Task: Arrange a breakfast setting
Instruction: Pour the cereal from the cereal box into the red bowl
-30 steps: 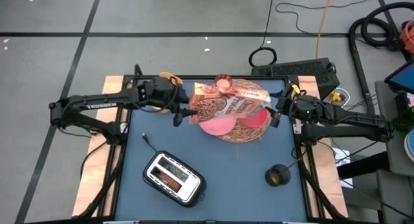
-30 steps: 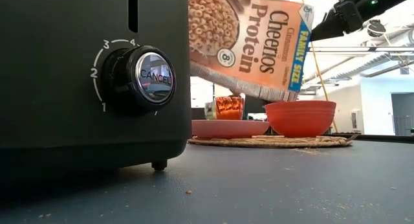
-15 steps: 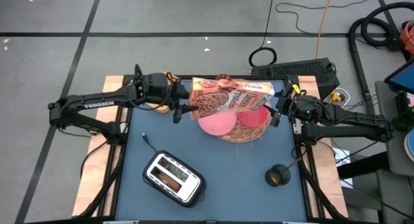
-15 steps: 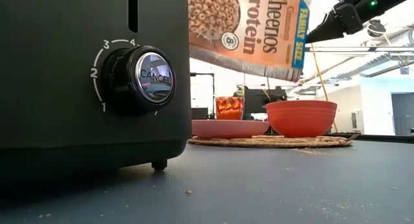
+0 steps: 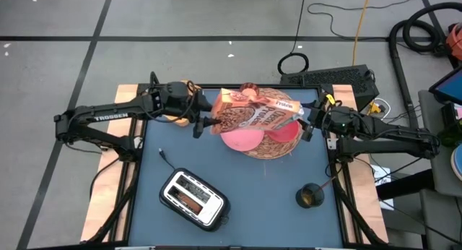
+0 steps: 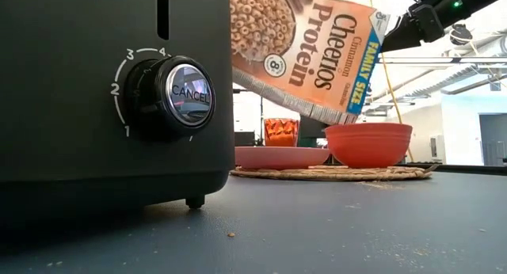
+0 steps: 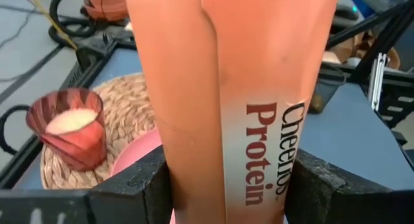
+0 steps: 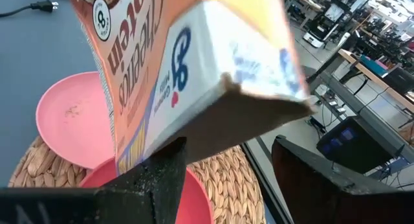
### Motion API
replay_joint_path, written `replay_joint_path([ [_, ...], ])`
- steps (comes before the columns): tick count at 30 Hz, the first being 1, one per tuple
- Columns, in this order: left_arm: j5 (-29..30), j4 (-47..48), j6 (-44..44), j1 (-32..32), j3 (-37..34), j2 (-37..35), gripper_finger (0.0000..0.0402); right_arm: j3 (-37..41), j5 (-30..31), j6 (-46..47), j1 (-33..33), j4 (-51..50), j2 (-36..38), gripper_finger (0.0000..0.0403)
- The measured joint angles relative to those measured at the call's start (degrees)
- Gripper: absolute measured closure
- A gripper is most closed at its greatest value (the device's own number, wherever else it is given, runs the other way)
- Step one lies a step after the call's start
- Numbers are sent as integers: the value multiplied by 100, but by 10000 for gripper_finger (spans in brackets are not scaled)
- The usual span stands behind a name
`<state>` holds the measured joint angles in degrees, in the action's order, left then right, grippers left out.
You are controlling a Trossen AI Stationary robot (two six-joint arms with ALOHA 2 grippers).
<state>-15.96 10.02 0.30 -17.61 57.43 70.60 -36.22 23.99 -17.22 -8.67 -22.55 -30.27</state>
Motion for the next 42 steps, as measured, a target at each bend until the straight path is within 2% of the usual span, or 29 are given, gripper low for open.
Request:
replay_joint_path([
  [42,-26,-556,1,-4,0,183,179,1,-2,-3,0,-12,1,188],
])
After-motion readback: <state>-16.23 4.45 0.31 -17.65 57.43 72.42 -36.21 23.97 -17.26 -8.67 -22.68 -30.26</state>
